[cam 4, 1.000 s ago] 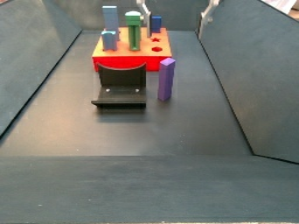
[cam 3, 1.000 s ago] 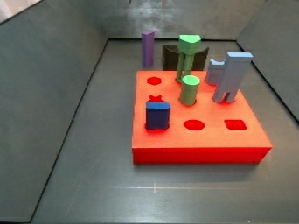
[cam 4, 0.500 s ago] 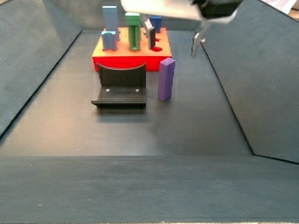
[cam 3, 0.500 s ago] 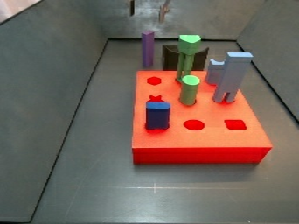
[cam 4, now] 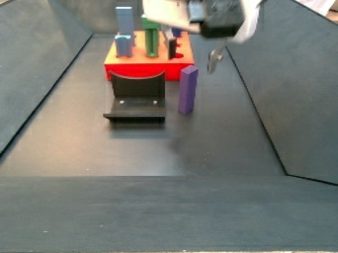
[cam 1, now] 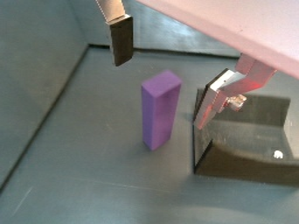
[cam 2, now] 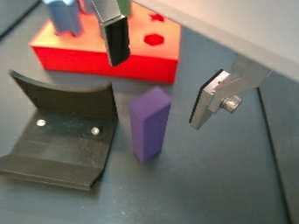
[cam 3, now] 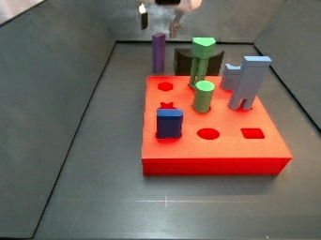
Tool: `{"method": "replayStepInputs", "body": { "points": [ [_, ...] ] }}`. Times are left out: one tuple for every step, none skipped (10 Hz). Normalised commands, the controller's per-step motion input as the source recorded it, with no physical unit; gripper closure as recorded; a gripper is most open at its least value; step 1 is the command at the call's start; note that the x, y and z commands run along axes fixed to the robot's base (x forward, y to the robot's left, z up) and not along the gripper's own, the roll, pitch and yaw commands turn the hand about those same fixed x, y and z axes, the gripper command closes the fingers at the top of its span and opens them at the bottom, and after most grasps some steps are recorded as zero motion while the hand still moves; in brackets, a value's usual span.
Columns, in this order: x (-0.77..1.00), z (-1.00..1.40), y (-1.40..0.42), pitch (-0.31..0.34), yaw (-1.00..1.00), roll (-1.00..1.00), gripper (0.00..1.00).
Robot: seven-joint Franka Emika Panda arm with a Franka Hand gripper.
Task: Pick up the rectangle object. Move up. Move to above the board. Insert the rectangle object.
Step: Pick up the rectangle object.
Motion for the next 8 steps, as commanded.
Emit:
{"method": "replayStepInputs", "body": {
  "points": [
    [0.34, -0.4, 0.41, 0.036, -0.34, -0.21, 0.0],
    [0.09, -0.34, 0.42, 0.043, -0.11, -0.2, 0.0],
    [0.03, -0.04, 0.01, 0.01, -0.05, -0.02, 0.0],
    [0.0, 0.0, 0.0, -0.01, 0.0, 0.0, 0.0],
    [0.0, -0.01, -0.03, 0.0, 0.0, 0.0, 0.0],
    [0.0, -0.01, 0.0, 0.0, 0.0, -0.05, 0.0],
    [0.0, -0.05, 0.0, 0.0, 0.0, -0.07, 1.0],
    [0.01, -0.19, -0.1, -0.11, 0.14, 0.09, 1.0]
  ]
}}
